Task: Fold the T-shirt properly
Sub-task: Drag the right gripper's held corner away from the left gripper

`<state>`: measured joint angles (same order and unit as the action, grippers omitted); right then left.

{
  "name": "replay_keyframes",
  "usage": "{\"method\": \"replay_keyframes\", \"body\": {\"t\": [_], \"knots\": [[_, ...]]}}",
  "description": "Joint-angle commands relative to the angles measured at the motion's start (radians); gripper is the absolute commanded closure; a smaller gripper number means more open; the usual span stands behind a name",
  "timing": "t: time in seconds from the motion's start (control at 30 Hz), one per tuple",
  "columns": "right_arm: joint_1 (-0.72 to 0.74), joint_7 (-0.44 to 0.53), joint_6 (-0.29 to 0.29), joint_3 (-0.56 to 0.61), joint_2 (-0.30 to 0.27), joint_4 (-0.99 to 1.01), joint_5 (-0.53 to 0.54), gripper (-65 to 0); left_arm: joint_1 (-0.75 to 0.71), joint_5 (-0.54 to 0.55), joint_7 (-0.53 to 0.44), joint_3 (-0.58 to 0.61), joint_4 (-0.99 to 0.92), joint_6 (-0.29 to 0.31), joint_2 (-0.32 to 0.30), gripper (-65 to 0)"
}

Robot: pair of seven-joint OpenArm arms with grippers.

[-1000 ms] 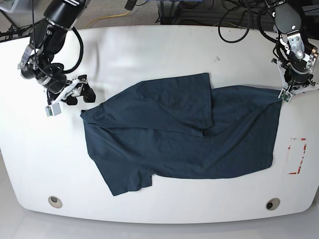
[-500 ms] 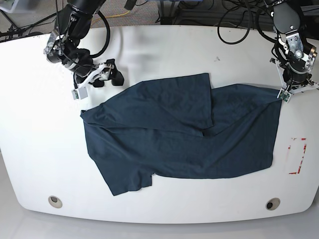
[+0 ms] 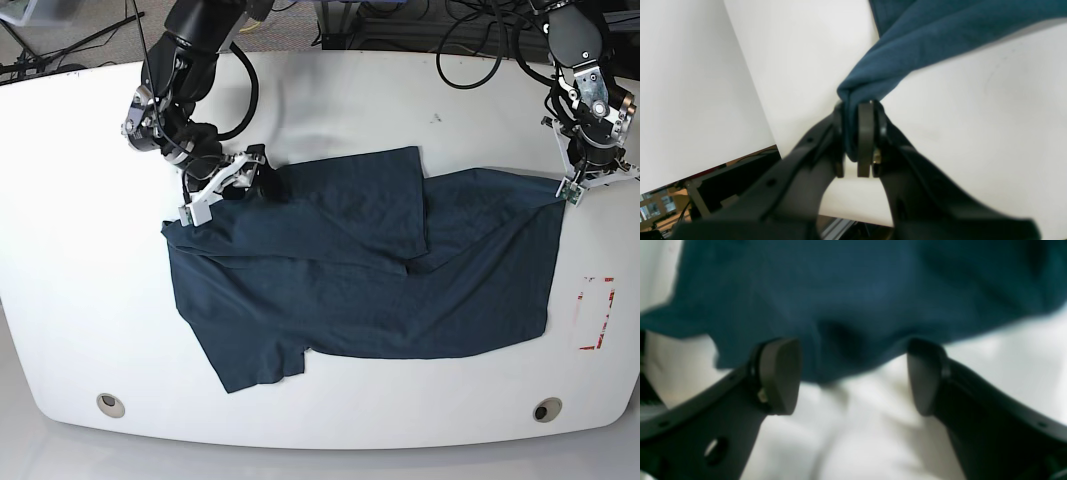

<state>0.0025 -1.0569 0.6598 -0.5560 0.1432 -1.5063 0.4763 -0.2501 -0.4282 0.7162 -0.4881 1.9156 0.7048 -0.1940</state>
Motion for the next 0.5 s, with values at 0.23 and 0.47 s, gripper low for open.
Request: {"method": "replay_keyframes", "body": {"t": [0.23, 0.47], "knots": [[0.037, 0.073, -0.091, 0.017, 0.006, 0.137, -0.024, -43.8, 0.007, -0.007, -0.007, 0.001, 0.017, -0.009, -0.014, -0.1], [-0.011, 0.100, -0.177, 0.150, 0.005, 0.082, -0.018, -39.5, 0.007, -0.007, -0.007, 0.004, 0.017, -0.009, -0.014, -0.1]]}}
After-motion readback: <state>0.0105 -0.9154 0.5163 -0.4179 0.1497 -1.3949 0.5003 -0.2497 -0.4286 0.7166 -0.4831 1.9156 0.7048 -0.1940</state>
